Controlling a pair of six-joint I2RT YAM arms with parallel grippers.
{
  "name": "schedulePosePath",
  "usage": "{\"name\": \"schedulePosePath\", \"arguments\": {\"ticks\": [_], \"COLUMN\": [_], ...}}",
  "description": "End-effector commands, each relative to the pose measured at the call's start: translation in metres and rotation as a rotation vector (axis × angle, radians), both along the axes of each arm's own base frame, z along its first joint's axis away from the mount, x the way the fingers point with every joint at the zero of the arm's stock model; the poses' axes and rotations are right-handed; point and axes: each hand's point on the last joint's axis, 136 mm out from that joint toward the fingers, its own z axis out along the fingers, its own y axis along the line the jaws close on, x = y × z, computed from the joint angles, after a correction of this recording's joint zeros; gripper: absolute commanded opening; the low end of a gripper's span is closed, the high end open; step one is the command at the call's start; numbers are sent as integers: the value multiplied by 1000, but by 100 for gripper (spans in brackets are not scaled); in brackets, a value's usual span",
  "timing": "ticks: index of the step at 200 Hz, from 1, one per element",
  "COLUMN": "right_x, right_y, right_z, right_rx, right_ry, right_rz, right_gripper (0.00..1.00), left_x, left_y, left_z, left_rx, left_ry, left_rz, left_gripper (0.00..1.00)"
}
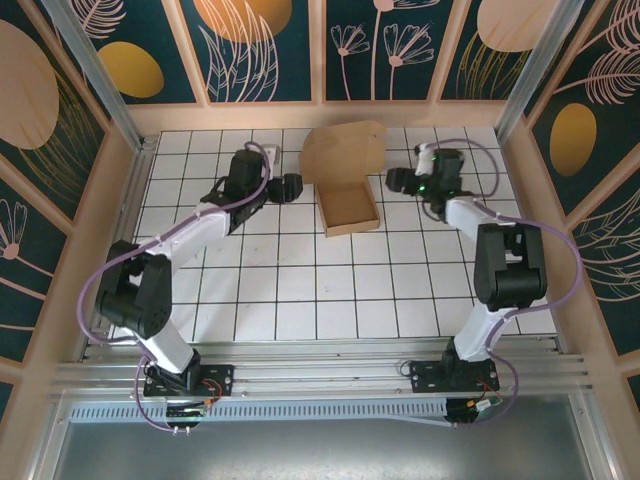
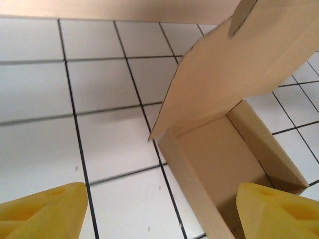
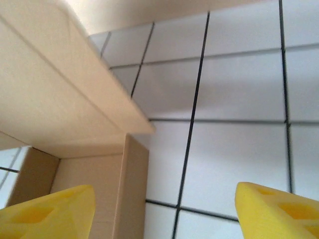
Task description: Fold the paper box
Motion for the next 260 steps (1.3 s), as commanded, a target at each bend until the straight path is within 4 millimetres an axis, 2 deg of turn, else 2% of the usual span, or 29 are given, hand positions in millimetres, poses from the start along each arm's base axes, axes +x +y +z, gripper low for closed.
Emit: {"name": "schedulePosePath", "arguments": {"ticks": [1,27,68,97,147,171,197,236,260], "right_x": [7,15,28,38,50,53,53,51,51], "right_y": [16,34,45,52,65,70,73,75,80], "right_z": [43,54,38,34,35,34,30,14,7], "right_rx": [172,258,268,272,259,258,235,154,70], "right_ry": [-87,-124,-144,-140,-162,-153,-139,-93,-85], "right_rz": [281,483,571,599,617,623,623,572,524], "right_gripper": [76,74,72,71,56,48,39,34,20], "left_x": [16,33,62,68,79,82,83,79,73], "left_y": [-21,-30,-8,-11,-20,-27,-31,-30,-28], "left_z": [1,-8,-34,-31,-23,-26,-30,-35,-33], "left_rx": [61,73,119,71,-43,-64,-82,-80,-75], "left_ry": [-8,22,92,86,91,101,111,125,122], "left_rz": [-136,-168,-78,-134,-210,-245,-262,-262,-260], "left_gripper": [79,80,78,78,76,74,65,46,38]}}
